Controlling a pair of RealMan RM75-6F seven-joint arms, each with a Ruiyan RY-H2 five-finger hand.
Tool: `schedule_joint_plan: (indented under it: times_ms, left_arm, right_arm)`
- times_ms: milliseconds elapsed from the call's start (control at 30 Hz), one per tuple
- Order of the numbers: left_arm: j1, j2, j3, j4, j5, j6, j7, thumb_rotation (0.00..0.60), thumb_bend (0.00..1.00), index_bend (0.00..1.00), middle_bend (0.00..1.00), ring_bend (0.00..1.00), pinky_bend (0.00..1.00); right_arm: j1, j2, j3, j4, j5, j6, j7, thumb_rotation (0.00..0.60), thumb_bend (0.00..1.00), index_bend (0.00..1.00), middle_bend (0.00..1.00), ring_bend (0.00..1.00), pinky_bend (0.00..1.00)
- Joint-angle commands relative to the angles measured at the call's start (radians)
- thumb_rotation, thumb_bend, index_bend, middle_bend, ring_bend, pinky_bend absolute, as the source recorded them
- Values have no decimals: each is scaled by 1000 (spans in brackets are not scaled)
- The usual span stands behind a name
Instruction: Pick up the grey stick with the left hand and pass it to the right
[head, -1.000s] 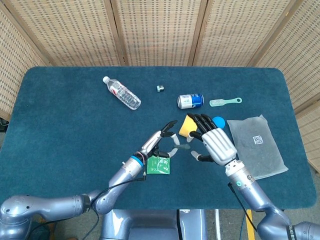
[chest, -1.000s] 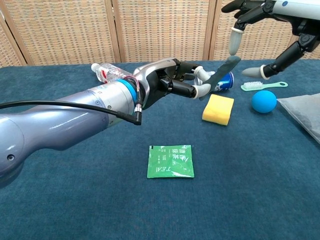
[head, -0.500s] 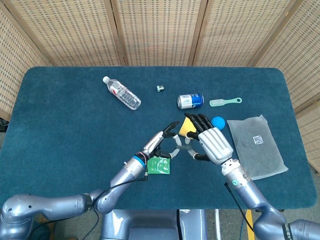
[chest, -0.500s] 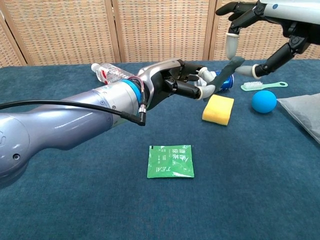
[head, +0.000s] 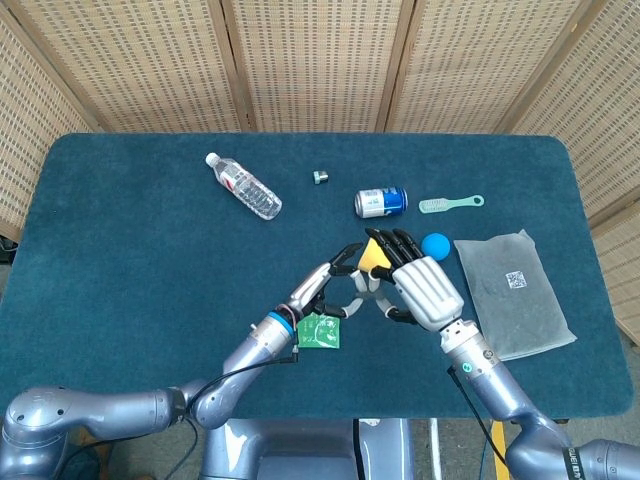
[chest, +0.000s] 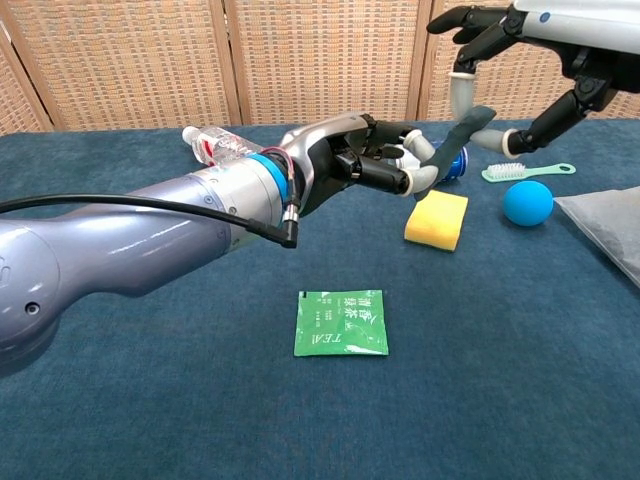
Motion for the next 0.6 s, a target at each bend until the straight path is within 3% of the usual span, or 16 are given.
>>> schedule_joint_plan:
  times_ms: [33, 200, 367, 600]
  left_arm:
    - [0, 1, 1, -2, 2, 1, -1, 600, 448, 791, 0, 0, 0]
    - [1, 4, 2, -2, 5, 2, -4, 600, 448, 791, 0, 0, 0]
    - [1, 6, 2, 1, 4, 4, -4, 600, 447, 791, 0, 0, 0]
    - [9, 15, 4, 13, -4, 9, -5, 600, 447, 793, 0, 0, 0]
  right_arm:
    - [4, -1, -7, 9, -10, 3, -20, 600, 593, 612, 122, 0, 0]
    - [6, -12, -19, 32, -50, 26, -60, 600, 710, 722, 226, 0, 0]
    - [5, -31, -31, 72, -118, 65, -90, 600, 719, 795, 281, 0, 0]
    - [0, -51, -38, 135, -176, 111, -98, 600, 720, 823, 293, 0, 0]
